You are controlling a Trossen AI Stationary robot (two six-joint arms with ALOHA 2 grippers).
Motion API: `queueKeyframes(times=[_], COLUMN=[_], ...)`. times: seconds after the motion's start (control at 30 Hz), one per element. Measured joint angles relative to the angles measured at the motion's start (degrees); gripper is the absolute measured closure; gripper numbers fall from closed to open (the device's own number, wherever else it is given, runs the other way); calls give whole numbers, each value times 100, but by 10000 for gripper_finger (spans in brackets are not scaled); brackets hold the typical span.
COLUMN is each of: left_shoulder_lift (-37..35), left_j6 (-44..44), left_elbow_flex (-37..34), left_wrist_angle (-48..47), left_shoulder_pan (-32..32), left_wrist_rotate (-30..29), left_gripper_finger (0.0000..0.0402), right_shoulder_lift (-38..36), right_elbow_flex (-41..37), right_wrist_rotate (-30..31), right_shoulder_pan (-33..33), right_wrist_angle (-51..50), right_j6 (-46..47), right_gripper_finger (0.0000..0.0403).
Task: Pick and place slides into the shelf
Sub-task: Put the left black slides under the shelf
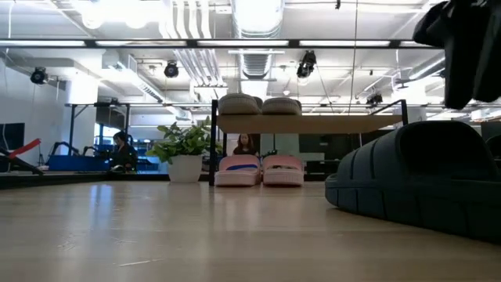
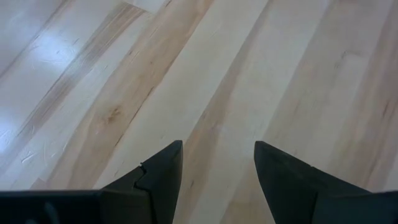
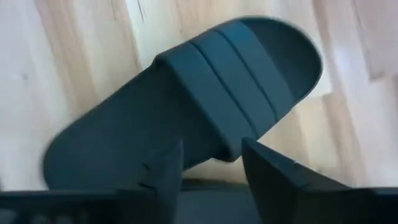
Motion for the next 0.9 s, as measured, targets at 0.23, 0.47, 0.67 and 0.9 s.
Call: queueKeyframes(times=[0.23,0.47,0.67,0.9], left_shoulder_lift=[0,0,0,0], left_j6=[6,0,-9,-14], left_elbow_flex=[-2,-2,-9,-11], left_wrist_angle=[1,5,4,3], left_shoulder_pan=[0,0,0,-2], left_wrist_rotate=[4,22,22,20], left_gripper_finger=[217,217,217,217], right_shoulder_lift=[376,585,580,528], right_elbow_flex=[-9,-24,-16,20], right_wrist_rotate=[481,604,548,1025], right_shoulder_pan=[-33,-141,-403,-677], right_wrist_angle=[-4,31,40,-156], right_j6=[-881,-1208,-694,-508], right_gripper_finger=[186,191,312,385])
